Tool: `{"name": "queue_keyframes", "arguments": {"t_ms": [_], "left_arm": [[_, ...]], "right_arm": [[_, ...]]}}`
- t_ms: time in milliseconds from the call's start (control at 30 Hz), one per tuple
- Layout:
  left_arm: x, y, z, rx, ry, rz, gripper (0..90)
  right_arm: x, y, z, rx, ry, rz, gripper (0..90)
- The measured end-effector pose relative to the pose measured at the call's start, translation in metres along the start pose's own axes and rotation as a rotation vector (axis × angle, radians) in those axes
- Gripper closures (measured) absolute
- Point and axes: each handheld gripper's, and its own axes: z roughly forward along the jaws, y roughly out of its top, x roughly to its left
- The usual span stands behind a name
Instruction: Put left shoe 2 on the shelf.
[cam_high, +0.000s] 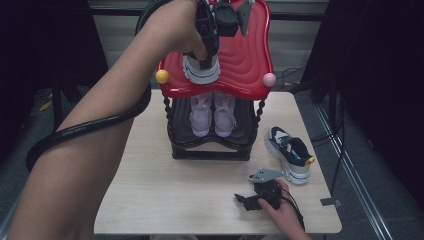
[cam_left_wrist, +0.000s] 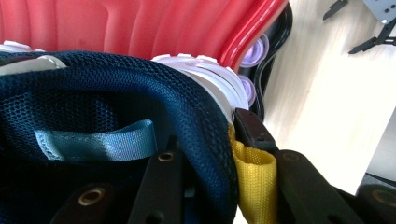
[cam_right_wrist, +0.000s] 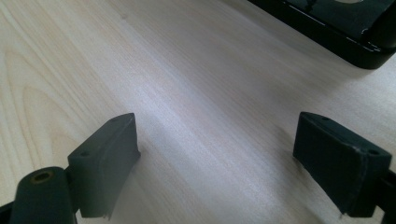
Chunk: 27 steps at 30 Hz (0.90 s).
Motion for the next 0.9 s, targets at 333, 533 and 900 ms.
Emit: {"name": "queue_keyframes", "arguments": {"t_ms": [333,533,900], "left_arm": [[0.004,0.005,0.006,0.0,0.011,0.035,72.4],[0.005,0.004,0.01,-0.002,0.014,0.052,72.1],[0.008,-0.005,0.018,0.011,0.023,0.063,71.4]], "right_arm": [[0.0,0.0,0.0,0.0,0.0,0.0,13.2],[0.0,0.0,0.0,0.0,0.0,0.0,13.2],[0.0,0.0,0.0,0.0,0.001,0.0,13.2]]}}
